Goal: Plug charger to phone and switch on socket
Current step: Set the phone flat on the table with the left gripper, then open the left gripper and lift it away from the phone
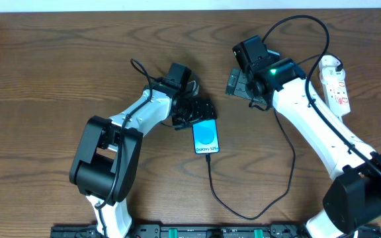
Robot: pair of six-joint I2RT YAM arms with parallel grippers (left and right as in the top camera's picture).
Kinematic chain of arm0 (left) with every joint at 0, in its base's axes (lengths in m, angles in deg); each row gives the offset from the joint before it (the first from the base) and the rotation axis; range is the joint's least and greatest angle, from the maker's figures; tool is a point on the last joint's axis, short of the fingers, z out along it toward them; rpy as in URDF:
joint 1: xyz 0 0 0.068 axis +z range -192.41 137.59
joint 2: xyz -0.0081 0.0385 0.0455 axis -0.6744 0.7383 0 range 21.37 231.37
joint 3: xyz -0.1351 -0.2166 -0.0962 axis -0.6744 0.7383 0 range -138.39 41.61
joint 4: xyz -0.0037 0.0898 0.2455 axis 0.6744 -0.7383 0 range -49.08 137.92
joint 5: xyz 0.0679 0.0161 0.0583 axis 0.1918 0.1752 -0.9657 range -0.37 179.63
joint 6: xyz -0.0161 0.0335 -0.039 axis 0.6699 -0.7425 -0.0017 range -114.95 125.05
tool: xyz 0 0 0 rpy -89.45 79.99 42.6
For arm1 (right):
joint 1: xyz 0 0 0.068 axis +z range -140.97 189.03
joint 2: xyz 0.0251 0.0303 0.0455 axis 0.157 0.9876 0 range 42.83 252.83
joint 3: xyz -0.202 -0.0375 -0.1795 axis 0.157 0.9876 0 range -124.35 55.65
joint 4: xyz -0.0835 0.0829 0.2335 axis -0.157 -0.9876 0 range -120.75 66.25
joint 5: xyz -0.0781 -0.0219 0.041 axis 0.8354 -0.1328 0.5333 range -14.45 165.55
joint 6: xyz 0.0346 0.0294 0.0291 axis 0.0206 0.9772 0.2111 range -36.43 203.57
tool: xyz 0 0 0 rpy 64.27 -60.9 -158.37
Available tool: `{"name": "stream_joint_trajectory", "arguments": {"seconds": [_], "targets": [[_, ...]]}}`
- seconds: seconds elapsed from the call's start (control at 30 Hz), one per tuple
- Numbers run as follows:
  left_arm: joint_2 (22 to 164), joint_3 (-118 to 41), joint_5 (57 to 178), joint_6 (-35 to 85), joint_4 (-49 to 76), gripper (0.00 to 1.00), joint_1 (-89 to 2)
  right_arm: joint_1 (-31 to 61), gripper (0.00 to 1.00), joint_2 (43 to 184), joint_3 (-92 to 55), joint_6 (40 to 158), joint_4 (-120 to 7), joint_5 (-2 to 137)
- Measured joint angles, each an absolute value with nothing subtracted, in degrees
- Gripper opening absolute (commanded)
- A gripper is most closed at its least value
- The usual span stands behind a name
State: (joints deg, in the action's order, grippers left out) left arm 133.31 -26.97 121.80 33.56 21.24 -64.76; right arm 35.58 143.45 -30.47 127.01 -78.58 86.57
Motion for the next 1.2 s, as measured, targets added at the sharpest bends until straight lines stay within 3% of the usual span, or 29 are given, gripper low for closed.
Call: {"name": "stream_joint_trajectory", "arguments": {"seconds": [0.57, 0.83, 1.2], "targets": [[133.2, -27.3, 120.7, 33.3, 19.7, 0.87, -64.7, 35.6, 0.99, 143.4, -30.5, 127.0, -78.6, 86.6], [131.7, -33.2, 116.1, 24.0, 6.0, 0.87, -59.5, 35.6, 0.99, 143.4, -30.5, 127.0, -78.4, 86.6], [106.3, -41.2, 106.5, 15.5, 0.3, 0.87, -57.0, 35.6, 0.99, 143.4, -30.5, 127.0, -78.4, 86.6]]}}
